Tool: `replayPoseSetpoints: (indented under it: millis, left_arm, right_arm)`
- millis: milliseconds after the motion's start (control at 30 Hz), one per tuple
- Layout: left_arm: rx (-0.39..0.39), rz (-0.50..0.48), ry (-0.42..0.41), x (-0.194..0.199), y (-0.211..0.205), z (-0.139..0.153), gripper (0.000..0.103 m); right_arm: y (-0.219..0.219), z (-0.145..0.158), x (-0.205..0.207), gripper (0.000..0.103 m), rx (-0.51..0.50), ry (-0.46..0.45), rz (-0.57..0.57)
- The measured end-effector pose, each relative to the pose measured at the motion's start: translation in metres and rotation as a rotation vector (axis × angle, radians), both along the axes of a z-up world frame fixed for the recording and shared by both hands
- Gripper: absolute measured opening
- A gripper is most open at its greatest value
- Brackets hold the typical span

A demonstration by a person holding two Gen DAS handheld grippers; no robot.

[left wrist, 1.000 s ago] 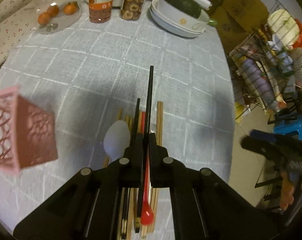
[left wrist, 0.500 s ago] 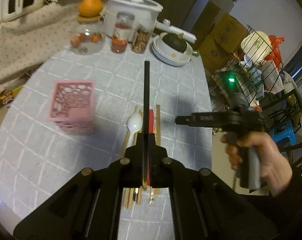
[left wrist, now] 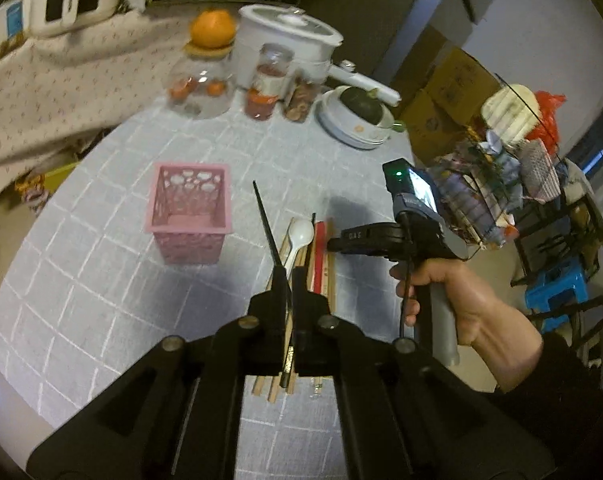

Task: Organize utensils
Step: 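Grasp a wooden chopstick with the right gripper while the left gripper lifts the black chopstick, then carry the black chopstick into the pink basket with the left gripper while the right lifts its chopstick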

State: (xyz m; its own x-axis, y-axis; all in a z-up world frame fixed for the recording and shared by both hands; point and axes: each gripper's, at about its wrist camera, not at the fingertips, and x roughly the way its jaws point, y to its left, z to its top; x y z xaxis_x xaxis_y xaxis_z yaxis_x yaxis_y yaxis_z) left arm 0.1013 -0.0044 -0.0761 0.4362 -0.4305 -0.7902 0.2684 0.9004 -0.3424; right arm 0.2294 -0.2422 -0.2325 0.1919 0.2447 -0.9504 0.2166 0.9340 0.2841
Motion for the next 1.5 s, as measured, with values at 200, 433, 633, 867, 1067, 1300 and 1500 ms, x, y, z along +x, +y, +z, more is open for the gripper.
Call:
replayPoseSetpoints:
  millis: [200, 433, 633, 867, 1067, 1300, 1500]
  left_arm:
    - [0.019, -0.013, 0.045, 0.005, -0.016, -0.009, 0.037]
    - [0.150, -0.019, 0.085, 0.039, -0.066, -0.030, 0.038]
    - [0.276, 0.010, 0.164, 0.094, -0.112, -0.072, 0.038]
    - [0.392, 0.092, 0.259, 0.140, -0.113, -0.109, 0.037]
    - [0.424, 0.129, 0.279, 0.155, -0.111, -0.125, 0.033]
    - [0.469, 0.154, 0.294, 0.166, -0.109, -0.144, 0.025]
    - [0.460, 0.124, 0.309, 0.167, -0.110, -0.143, 0.006]
  right_arm:
    - [0.004, 0.002, -0.002, 0.005, -0.050, 0.013, 0.042]
    - [-0.043, 0.029, -0.023, 0.005, -0.008, -0.048, 0.015]
    - [-0.066, 0.040, -0.040, 0.005, 0.058, -0.066, 0.026]
    - [-0.071, 0.045, -0.038, 0.005, 0.107, -0.078, 0.037]
    - [-0.067, 0.047, -0.040, 0.005, 0.129, -0.086, 0.051]
    - [-0.070, 0.050, -0.046, 0.005, 0.129, -0.092, 0.051]
    - [-0.071, 0.061, -0.049, 0.005, 0.129, -0.123, 0.059]
